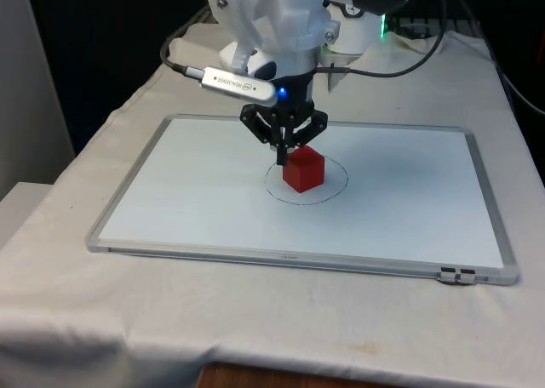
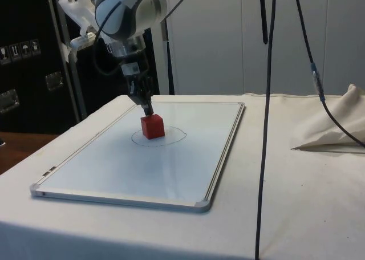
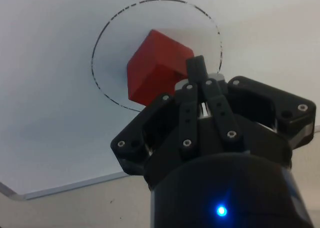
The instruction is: Push the cube into the marked area.
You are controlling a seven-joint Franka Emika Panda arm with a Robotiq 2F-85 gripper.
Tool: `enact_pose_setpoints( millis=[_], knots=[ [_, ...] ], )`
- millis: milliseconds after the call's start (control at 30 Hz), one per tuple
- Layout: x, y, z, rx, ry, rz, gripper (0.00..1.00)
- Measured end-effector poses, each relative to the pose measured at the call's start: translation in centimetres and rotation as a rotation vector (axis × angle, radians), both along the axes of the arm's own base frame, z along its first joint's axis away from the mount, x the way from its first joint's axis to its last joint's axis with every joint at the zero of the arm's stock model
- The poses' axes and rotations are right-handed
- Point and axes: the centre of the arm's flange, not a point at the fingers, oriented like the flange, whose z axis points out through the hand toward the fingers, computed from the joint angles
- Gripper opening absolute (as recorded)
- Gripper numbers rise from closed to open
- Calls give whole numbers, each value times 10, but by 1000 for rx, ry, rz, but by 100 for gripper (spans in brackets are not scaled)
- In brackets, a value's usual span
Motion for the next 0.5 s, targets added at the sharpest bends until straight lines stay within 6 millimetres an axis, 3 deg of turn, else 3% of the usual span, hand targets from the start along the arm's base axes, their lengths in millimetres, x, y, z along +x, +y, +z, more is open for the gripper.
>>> enact_pose_setpoints(
  millis=[167, 500],
  knots=[
    [3, -2, 4, -2, -10, -4, 0],
    [15, -7, 38, -8, -19, -48, 0]
  ],
)
